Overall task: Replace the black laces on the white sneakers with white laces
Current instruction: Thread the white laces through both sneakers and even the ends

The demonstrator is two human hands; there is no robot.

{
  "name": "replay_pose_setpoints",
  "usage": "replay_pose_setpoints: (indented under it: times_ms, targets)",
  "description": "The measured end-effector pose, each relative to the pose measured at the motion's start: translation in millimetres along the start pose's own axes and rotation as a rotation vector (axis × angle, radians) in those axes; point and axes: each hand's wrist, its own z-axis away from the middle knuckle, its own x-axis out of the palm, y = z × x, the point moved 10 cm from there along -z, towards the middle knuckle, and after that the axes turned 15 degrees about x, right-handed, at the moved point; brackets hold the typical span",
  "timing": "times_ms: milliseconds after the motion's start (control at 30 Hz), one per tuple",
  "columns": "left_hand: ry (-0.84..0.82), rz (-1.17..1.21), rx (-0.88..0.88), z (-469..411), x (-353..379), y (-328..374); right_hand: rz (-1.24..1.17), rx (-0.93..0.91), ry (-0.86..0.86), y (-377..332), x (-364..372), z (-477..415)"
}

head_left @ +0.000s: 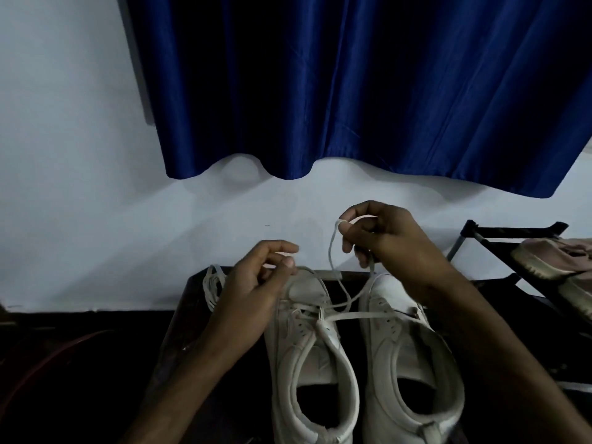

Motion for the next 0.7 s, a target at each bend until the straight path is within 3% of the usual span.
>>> replay_pose_setpoints:
  times_ms: [67,167,267,400,500,600,700]
  targets:
    - [-0.080,-0.044,-0.024,-8.2,12.2,-2.6,-0.043,-0.032,-0.057,-7.8,11.9,3.3]
    - [-0.333,-0.117,-0.077,-7.9,39.6,-17.7,-0.001,-0.061,-0.114,-15.3,19.9,2.8]
    - [-0.488,-0.379,-0.019,-9.3,44.8,-27.0,0.122,-0.067,-0.057,-9.4,6.8,-6.8]
    - [-0.252,-0.581,-0.027,-11.4,15.4,-33.4,0.550,-0.034,0.091,20.1,-17.2,-29.4]
    - [-0.122,-0.578,-0.067,-7.0,5.9,-39.2,0.796,0.027,0.014,45.1,-14.3,-39.6]
    - [-0.040,-0.599,-0.064,-7.7,1.4,-38.3,0.907,0.078,-0.124,62.7,1.4,-42.5]
    - [-0.009,-0.577,-0.062,-6.7,1.1,-38.9,0.842,0.009,-0.021,54.0,6.3,-51.7]
